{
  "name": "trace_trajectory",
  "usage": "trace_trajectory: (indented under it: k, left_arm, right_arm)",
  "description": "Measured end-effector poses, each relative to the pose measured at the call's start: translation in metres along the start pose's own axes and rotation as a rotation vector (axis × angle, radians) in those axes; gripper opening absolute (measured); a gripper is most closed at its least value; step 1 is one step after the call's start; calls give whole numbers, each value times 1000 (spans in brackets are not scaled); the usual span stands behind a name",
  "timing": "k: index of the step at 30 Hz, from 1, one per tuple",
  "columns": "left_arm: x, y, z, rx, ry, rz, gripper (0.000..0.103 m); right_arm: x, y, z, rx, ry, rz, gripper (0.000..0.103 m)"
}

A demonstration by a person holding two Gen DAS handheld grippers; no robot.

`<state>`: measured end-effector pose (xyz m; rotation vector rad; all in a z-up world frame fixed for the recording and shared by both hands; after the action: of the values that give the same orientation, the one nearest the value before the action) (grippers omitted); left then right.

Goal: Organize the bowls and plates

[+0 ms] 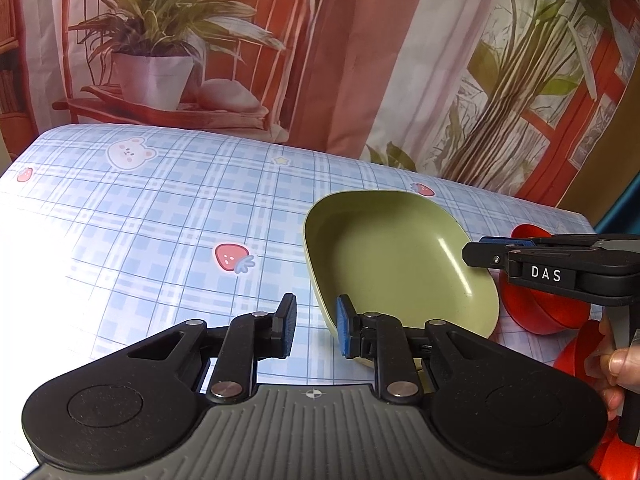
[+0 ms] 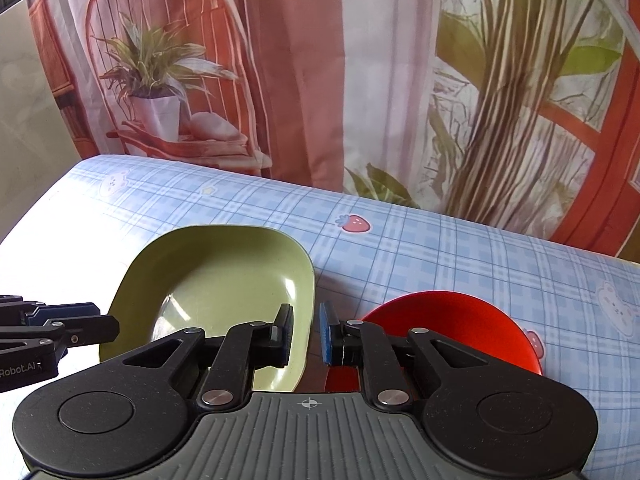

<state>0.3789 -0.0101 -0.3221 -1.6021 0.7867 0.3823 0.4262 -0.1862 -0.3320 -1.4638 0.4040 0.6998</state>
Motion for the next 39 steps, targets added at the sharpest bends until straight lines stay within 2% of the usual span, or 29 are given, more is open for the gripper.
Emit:
trace_trajectory:
  k: [5, 7, 11, 14, 16, 19, 21, 28, 39]
  left_arm:
    - [2, 2, 0, -14, 11, 2, 16]
    - [2, 2, 3, -4, -21, 0, 10]
    - [3, 4, 5, -15, -15, 3, 10]
    - [3, 5, 6, -22, -7, 6, 10]
    - [3, 6, 8, -48, 3, 9, 9]
    - [4, 7, 16, -156, 58, 14, 9]
    - [2, 5, 17, -191, 82, 3, 9]
    - [-22, -10, 2, -123, 83, -41, 9]
    - [-84, -33, -16, -75, 92, -143, 9]
  right_arm:
    - [3, -1, 5, -41, -1, 19, 14]
    - [6, -1, 6, -55, 0, 28, 13]
    - [7, -2, 6, -46, -2, 29, 14]
    - [7, 1, 12, -66, -23, 35, 7]
    - [4, 0, 15, -76, -24, 29, 6]
    - [-1, -4, 16, -71, -16, 4, 6]
    - [-4, -5, 14, -61, -15, -1, 6]
    - [-25, -11, 10, -42, -25, -18, 5]
    - [-89, -24, 19, -42, -30, -98, 6]
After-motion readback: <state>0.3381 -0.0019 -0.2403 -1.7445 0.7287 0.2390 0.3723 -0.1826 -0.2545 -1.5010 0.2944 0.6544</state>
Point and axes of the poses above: each gripper's, at about its wrist camera, not at the fingertips, and x roughly the way its jaws point, z to its left, y to its underside, the point moved 9 cm from there along x, roughly the way its jaws point, and after that the axes turned 8 degrees about -z, right-handed, at the moved point
